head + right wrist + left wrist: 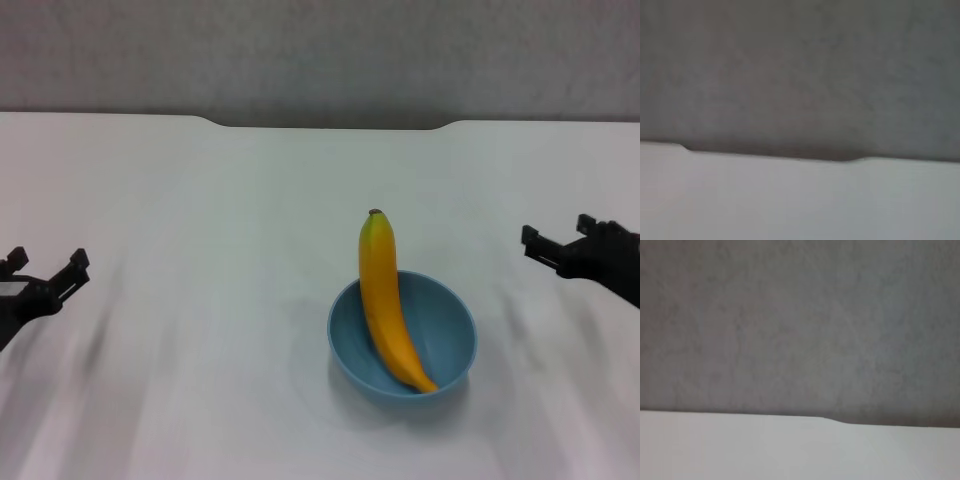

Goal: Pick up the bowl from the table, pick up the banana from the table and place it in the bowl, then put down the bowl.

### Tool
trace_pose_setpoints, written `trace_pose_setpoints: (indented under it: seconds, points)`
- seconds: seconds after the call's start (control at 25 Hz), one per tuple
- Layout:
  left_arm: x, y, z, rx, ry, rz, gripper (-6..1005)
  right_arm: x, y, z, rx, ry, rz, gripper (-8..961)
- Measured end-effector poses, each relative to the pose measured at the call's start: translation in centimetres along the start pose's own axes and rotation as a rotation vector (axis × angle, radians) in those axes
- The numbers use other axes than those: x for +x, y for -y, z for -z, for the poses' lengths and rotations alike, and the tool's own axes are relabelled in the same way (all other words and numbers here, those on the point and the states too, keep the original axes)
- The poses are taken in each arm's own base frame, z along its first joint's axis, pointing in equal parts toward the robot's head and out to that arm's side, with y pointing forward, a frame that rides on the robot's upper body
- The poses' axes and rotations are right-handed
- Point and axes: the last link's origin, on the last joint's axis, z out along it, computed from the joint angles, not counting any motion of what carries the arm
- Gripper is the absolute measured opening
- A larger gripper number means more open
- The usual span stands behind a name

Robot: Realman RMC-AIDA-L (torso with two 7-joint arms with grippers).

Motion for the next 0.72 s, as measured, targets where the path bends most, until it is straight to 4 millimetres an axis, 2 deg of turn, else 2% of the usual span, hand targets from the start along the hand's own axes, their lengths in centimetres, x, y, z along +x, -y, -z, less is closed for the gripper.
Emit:
trace_pose_setpoints:
  seconds: [0.12,0.32,0.44,0.56,0.72]
  points:
    - [-0.3,-0.2,-0.2,-0.003,0.011,-0.030,894,0.9,-0.1,0.8,-0.050,0.100,-0.035,878]
    - [-0.3,-0.6,-0.4,-0.015,0.012,-0.066,894,2.5,1.5,2.8,0.007,0.245,-0.079,879]
    - [-0.3,-0.6,-0.4,-0.016,0.010,-0.074,894,3.8,2.4,3.4,0.057,0.226,-0.109,880]
    - [-0.2,-0.5,-0.4,-0.012,0.009,-0.067,894,4.7,2.9,3.1,0.081,0.178,-0.166,881]
    - [-0.6,0.0,-0.2,0.007,0.034,-0.059,894,4.3,2.7,2.6,0.065,0.181,-0.177,881]
